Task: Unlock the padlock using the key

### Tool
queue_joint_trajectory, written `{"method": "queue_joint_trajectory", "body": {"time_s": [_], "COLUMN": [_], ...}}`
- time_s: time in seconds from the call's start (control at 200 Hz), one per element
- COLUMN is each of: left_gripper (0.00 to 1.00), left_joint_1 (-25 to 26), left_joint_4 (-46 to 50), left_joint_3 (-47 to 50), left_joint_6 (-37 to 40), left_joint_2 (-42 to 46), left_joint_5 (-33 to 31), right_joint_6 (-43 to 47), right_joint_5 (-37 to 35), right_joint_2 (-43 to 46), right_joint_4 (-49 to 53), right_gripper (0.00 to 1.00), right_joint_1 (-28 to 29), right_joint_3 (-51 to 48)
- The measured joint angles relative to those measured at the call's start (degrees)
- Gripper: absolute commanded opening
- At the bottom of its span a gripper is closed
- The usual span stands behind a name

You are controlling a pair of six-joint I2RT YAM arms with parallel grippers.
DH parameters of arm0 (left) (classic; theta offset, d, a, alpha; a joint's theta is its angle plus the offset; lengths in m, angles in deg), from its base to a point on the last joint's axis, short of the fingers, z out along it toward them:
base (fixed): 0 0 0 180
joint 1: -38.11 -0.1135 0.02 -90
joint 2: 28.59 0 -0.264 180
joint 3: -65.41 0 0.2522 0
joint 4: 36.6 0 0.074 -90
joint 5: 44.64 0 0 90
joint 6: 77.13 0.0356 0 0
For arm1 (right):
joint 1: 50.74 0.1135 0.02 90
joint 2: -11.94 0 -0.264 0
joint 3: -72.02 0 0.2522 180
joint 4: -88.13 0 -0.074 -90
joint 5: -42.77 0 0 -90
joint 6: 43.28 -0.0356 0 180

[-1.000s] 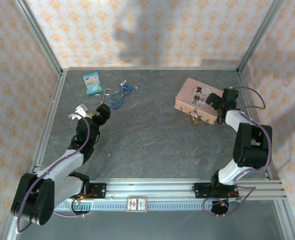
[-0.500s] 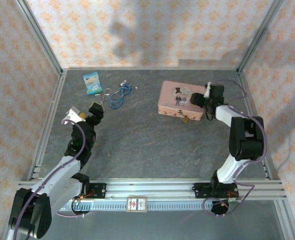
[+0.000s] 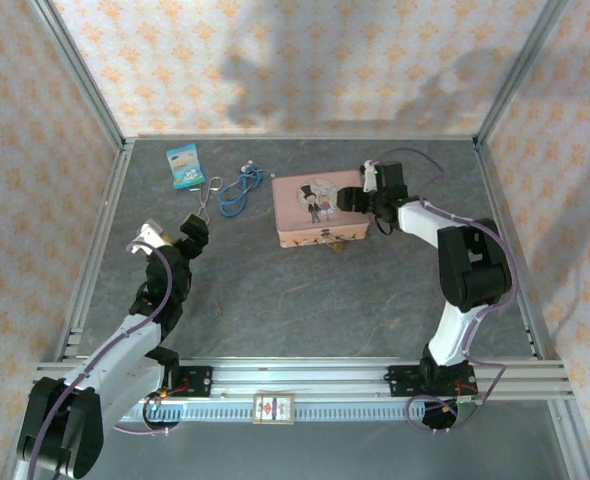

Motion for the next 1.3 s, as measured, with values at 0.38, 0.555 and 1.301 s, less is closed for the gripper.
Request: {"method": "queue_joint_trajectory", "body": {"time_s": [0.38, 0.555, 1.301], "left_gripper": [0.75, 0.67, 0.41], "left_joint_1": [1.0, 6.1, 30.9], "left_joint_4": [25.8, 34.6, 48.3], "left_joint_3": [-6.6, -5.1, -2.4], "left_joint_6": [-0.7, -5.4, -24.0], "left_joint_2": [-2.0, -1.2, -6.1], "left_joint_5": [8.2, 8.6, -0.5], "right_joint_6": [-9.2, -14.3, -19.6], "right_joint_5": [-7.2, -5.5, -6.4], "right_joint_2": [17.3, 22.9, 26.5], "right_joint_4": [1.3, -0.3, -0.8], "right_gripper": [1.0, 0.99, 1.0], "right_joint_1": [2.1, 3.3, 7.2], "right_joint_3": [-7.3, -15.2, -20.8]}}
